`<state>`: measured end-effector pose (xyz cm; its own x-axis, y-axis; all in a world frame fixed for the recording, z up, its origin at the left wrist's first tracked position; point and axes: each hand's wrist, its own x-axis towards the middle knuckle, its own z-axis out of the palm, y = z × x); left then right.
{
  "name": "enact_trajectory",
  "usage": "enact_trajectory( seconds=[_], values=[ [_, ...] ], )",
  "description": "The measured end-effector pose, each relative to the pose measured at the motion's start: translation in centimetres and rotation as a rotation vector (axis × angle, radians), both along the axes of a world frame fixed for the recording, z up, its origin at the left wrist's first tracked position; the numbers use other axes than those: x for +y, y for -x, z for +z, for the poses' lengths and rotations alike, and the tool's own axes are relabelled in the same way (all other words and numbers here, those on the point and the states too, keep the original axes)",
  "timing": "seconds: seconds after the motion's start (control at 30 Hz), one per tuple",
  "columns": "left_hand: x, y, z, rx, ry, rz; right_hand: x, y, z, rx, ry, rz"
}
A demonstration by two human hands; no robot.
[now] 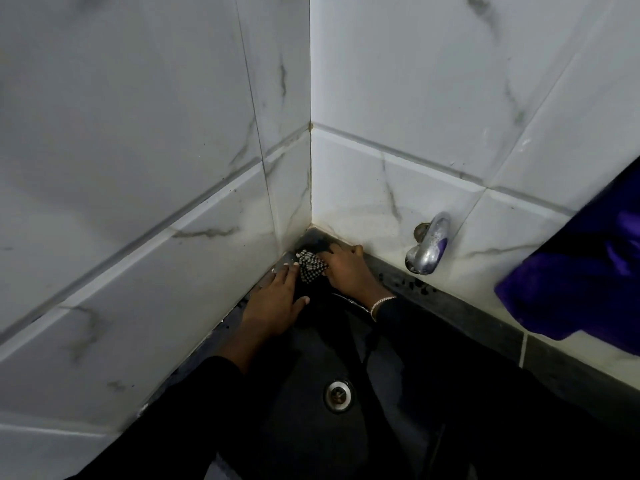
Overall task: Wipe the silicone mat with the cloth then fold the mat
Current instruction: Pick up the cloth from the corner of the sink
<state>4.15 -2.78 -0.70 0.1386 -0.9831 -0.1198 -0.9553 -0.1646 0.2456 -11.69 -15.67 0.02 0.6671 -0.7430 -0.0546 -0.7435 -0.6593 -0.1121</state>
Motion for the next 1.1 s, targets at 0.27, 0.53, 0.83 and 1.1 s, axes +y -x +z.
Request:
enact_trajectory(
  seconds=[0.27, 0.53, 0.83, 1.1],
  values=[
    [3.4, 2.9, 2.1, -0.027, 0.01, -0.079, 6.5, 6.2, 0.9, -0.231, -0.028, -0.036],
    [6.5, 8.7, 4.8, 0.504, 0.045, 0.039, 14.1, 12.1, 3.2, -0.292, -0.066, -0.132],
    [10.2, 16.4, 6.1, 0.916, -0.023, 0.085, 21.2, 19.9, 5.0, -0.376, -0.105, -0.19],
    [13.0, 24.0, 6.1, 1.268, -0.235, 0.157, 26.1, 28.6, 5.7, -0.323, -0.17, -0.199]
  ],
)
